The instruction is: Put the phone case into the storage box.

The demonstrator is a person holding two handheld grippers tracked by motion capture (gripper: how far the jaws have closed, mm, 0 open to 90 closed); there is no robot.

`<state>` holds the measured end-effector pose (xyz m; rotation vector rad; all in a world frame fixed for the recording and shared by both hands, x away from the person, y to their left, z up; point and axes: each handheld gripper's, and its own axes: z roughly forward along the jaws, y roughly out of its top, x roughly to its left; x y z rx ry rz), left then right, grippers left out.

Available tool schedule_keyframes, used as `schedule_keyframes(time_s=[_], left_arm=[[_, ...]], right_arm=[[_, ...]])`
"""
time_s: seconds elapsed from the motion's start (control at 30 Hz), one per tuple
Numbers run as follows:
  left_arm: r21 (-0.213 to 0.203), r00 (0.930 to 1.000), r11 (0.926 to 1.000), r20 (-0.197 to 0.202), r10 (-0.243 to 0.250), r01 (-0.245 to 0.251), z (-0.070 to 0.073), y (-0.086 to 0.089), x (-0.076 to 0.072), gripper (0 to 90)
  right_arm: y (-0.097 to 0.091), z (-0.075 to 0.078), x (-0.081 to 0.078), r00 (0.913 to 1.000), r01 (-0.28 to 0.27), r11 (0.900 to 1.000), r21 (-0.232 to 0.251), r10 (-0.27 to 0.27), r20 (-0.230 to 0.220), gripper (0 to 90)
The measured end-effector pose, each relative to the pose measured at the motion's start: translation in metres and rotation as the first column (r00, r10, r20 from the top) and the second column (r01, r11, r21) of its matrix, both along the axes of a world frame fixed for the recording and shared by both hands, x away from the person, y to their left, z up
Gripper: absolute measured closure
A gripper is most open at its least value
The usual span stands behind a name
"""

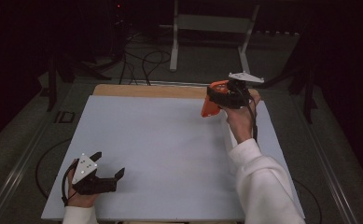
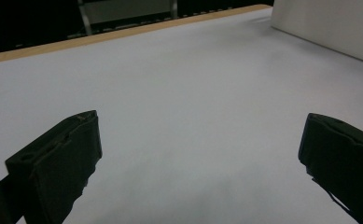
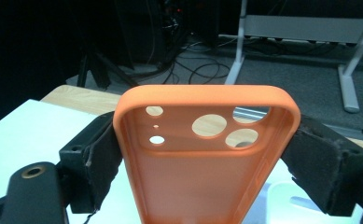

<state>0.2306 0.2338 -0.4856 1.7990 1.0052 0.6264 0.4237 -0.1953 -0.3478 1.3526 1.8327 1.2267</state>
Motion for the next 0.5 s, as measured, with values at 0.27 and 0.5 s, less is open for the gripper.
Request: schedule_keyframes(time_s=[0.27,0.5], left_arm=[[0.001,1.0000,1.0000,0.001,-0.001,0.001,0.000,0.000,0.000,0.0],[0.001,1.0000,1.0000,0.002,-0.002,0.002,0.000,-0.001,0.000,0.0]], right_arm=[[-0.013,0.005,0.002,0.9994,0.035,0.9994,-0.001,-0.035,0.009,16.3],[-0.025,0.005,0.004,0.9976,0.070,0.9976,0.001,-0.070,0.003,16.3]])
